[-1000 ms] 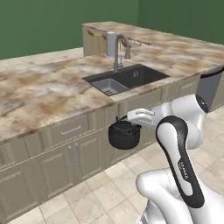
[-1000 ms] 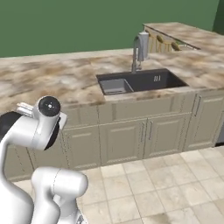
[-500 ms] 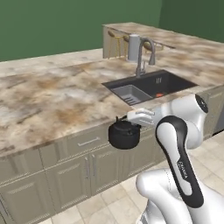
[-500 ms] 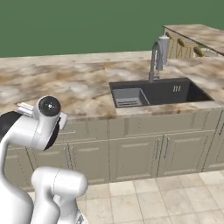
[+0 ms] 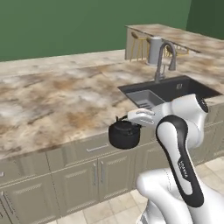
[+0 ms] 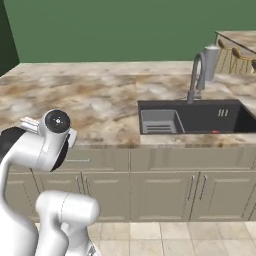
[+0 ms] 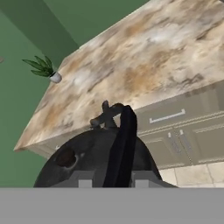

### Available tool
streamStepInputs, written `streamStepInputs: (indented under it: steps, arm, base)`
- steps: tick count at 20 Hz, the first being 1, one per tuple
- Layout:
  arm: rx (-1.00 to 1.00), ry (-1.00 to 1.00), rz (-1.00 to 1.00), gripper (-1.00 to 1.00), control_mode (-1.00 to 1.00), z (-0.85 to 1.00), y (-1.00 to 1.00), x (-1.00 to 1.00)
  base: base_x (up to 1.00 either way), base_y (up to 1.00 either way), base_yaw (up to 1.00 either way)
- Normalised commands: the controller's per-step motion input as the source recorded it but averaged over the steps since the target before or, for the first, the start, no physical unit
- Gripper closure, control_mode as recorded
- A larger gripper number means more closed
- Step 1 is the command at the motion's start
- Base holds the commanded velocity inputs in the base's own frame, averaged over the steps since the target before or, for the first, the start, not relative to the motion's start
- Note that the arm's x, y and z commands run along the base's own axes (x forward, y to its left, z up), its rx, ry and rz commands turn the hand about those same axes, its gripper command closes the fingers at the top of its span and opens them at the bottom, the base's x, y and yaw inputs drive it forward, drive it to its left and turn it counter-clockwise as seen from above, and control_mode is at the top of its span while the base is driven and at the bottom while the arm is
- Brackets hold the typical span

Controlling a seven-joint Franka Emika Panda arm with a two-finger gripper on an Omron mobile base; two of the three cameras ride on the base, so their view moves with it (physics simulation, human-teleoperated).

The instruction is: Open the cabinet, pick the kettle from the cabinet, and place it in the sink.

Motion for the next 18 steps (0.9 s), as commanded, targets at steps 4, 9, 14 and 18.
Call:
streamStepInputs:
  steps: [4, 9, 14, 18]
  arm:
    - [0.00, 0.00, 0.00, 1.00, 1.00, 0.00, 0.00, 0.00]
    - [0.00, 0.00, 0.00, 1.00, 1.00, 0.00, 0.00, 0.00]
    - [0.00, 0.00, 0.00, 1.00, 1.00, 0.00, 0.00, 0.00]
    - [0.00, 0.00, 0.00, 1.00, 1.00, 0.00, 0.00, 0.00]
  base:
    - [0.47, -0.34, 0.20]
    - [0.41, -0.39, 0.14]
    - [0.36, -0.44, 0.08]
    - [0.34, -0.49, 0.01]
